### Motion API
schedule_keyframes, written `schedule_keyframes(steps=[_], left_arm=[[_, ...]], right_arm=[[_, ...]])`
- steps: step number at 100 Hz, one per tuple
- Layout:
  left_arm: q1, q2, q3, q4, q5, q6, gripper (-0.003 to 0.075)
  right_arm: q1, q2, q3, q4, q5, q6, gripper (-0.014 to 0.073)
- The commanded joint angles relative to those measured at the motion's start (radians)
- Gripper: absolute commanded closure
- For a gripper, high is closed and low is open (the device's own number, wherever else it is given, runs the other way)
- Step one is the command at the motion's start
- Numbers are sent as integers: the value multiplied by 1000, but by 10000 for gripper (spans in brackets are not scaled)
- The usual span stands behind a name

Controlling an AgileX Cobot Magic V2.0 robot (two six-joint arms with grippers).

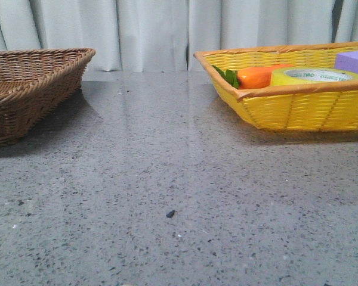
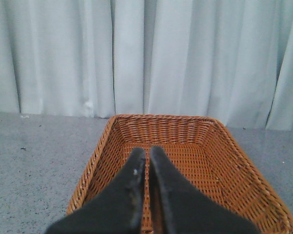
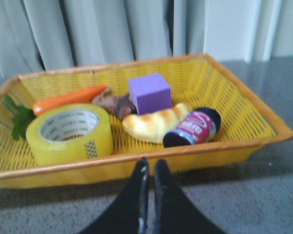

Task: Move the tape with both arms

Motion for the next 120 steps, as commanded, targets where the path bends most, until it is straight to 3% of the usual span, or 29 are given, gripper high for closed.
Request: schedule_keyframes(steps=[1, 20, 42, 49, 87, 120], left_arm=[[1, 76, -83, -4, -24, -8, 741], [1, 203, -162, -5, -16, -8, 741], [1, 287, -183, -6, -20, -8, 741], [1, 302, -183, -6, -20, -8, 741], [1, 307, -183, -10, -18, -8, 741], [1, 307, -183, -10, -18, -8, 741]], right_arm=[[-9, 126, -120, -4, 18, -9, 660], [16, 374, -310, -4, 159, -22, 622], [128, 600, -471, 0, 191, -22, 259], [166, 671, -524, 3, 215, -22, 196], [360, 1084, -890, 18, 442, -22, 190], [382, 1369, -1119, 46, 590, -22, 190]])
